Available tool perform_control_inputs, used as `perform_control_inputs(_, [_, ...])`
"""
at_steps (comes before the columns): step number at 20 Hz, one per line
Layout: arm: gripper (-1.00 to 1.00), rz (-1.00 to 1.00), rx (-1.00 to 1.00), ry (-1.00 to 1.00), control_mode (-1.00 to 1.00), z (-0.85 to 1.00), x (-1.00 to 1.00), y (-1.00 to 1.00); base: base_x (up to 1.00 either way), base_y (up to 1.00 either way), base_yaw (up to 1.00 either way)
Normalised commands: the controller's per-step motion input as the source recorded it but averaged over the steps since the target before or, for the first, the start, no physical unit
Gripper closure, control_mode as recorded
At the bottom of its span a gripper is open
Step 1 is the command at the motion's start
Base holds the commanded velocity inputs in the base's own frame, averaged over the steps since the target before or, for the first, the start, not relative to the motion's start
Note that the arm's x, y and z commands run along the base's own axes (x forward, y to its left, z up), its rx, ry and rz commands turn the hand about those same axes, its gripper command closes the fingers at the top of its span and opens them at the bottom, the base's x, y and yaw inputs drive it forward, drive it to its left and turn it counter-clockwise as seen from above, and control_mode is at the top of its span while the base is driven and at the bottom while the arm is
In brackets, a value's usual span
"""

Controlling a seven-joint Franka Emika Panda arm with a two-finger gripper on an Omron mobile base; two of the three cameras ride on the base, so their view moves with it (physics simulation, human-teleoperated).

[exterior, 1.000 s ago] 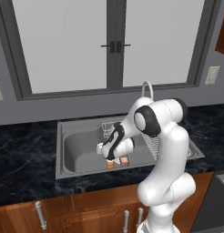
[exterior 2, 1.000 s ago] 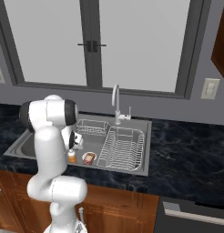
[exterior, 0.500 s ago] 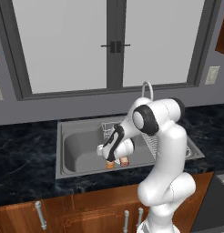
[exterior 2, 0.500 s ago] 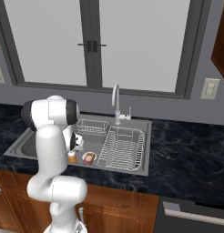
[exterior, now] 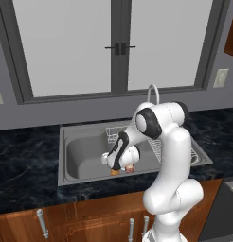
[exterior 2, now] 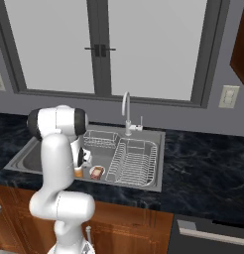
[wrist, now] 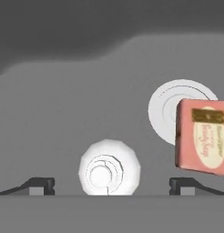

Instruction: Pick up the soap dispenser and bar soap from the sink, and place them back in the cabinet, and close the cabinet door.

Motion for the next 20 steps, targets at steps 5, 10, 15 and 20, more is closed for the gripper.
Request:
perform_control_inputs(5, [-1.0, 0.0, 0.0, 0.0, -1.0, -0.09, 0.04, 0.0, 0.0, 0.0, 0.0])
perform_control_inputs(10, [-1.0, 0.0, 0.0, 0.0, -1.0, -0.06, 0.09, 0.0, 0.0, 0.0, 0.0])
perform_control_inputs(15, [-1.0, 0.0, -0.01, 0.0, -1.0, -0.08, 0.08, 0.05, 0.0, 0.0, 0.0])
perform_control_inputs(20, [-1.0, 0.0, -0.02, 0.0, -1.0, -0.15, 0.12, 0.13, 0.0, 0.0, 0.0])
